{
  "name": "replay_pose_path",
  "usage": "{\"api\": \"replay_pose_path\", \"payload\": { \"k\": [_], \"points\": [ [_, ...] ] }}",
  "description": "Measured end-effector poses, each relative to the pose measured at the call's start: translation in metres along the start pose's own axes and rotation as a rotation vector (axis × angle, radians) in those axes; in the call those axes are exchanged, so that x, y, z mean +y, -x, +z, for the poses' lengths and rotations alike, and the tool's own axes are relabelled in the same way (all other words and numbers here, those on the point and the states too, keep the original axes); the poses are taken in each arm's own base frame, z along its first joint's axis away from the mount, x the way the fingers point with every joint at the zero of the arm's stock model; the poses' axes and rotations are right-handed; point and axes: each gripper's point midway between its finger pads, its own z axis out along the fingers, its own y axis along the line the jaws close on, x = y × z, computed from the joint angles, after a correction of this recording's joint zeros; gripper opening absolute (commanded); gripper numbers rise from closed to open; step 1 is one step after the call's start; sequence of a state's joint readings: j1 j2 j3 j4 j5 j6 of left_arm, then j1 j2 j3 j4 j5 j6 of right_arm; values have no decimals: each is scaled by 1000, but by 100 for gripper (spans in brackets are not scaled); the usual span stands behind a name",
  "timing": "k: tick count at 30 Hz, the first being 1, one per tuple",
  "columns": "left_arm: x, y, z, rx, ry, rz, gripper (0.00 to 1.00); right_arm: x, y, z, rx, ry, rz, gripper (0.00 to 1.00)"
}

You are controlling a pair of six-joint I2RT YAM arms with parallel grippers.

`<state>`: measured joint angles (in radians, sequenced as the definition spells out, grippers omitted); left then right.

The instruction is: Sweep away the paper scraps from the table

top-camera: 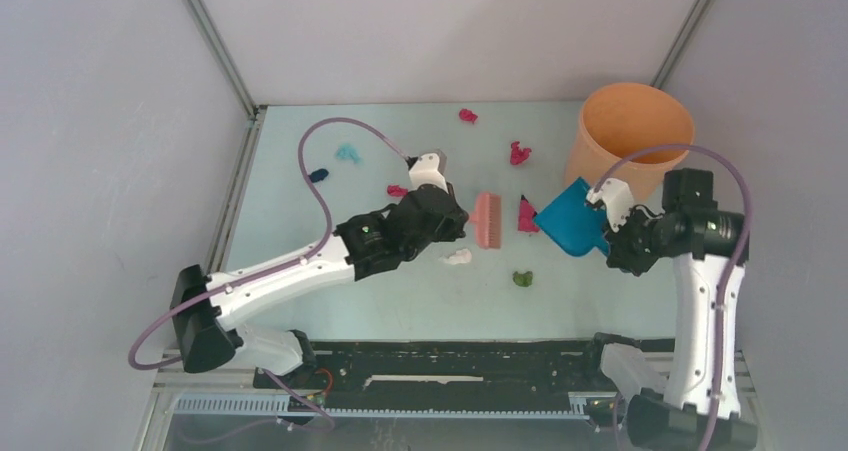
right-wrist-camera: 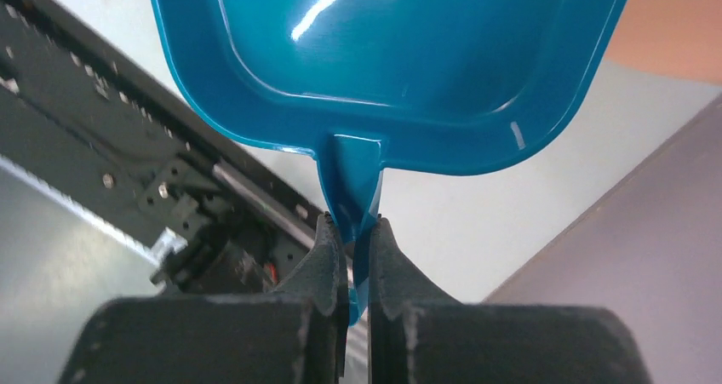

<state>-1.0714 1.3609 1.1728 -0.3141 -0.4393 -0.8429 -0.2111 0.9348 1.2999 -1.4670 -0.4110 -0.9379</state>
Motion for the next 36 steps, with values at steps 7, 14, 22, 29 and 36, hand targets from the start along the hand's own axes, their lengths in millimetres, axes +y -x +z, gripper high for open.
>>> {"api": "replay_pose_path", "payload": {
  "k": [7, 14, 22, 29, 36],
  "points": [
    [14, 41, -29, 25, 72, 269, 0, 3, -46, 26, 313, 129, -158, 0],
    [42, 65, -37, 120, 283, 564, 0, 10, -86, 46, 614, 254, -311, 0],
    [105, 15, -6, 422, 502, 750, 0, 15, -113, 59, 838, 387, -353, 0],
    [109, -13, 10, 542, 457, 729, 0, 21, -127, 77, 910, 464, -322, 0],
    [77, -39, 38, 592, 291, 649, 0, 28, -123, 103, 886, 499, -309, 0]
  ]
}}
